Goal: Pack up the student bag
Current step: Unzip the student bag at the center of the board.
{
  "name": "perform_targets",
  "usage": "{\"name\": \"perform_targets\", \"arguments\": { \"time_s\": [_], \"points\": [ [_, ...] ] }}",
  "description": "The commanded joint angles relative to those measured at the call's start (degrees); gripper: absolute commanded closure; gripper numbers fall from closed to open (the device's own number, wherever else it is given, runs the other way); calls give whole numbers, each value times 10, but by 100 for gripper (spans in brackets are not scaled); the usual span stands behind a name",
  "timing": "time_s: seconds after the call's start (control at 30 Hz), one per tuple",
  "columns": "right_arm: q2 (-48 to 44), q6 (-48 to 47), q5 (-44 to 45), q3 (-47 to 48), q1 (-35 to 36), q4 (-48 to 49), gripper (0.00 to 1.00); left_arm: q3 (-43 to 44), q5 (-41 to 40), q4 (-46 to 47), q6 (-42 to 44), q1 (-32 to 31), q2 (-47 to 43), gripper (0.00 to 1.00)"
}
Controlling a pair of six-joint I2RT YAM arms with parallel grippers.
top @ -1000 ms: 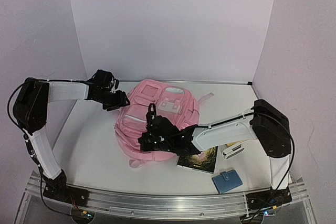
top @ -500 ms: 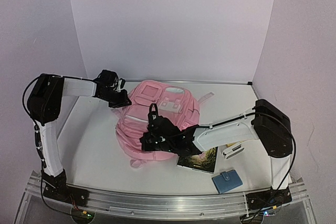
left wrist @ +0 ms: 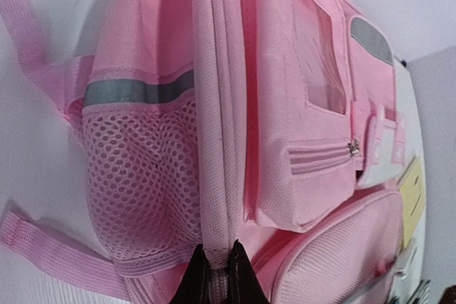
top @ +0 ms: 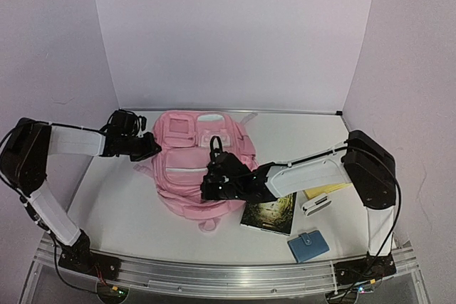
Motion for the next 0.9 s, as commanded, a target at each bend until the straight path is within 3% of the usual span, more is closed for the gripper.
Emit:
{"name": "perform_targets", "arguments": {
  "time_s": [0.0,0.2,0.43,0.63,0.87],
  "points": [
    [-19,-47,57,-8,-67,14,100,-101,23,19,-108,-28,-105,100],
    [-59,-97,20,-34,-68,-4,100,-144,-57,45,-200,-77,-134,100],
    [-98,-87,-15,-86,-30,-13,100,-153,-149,48,-272,-112,-148,100],
    [-94,-55,-10,-68,27,-19,100,-194,-205,75,-330,-124,-172,100],
    [-57,-27,-17,-6,58,-9,100,-203,-240,48,-337,-130,-212,100]
  ]
}}
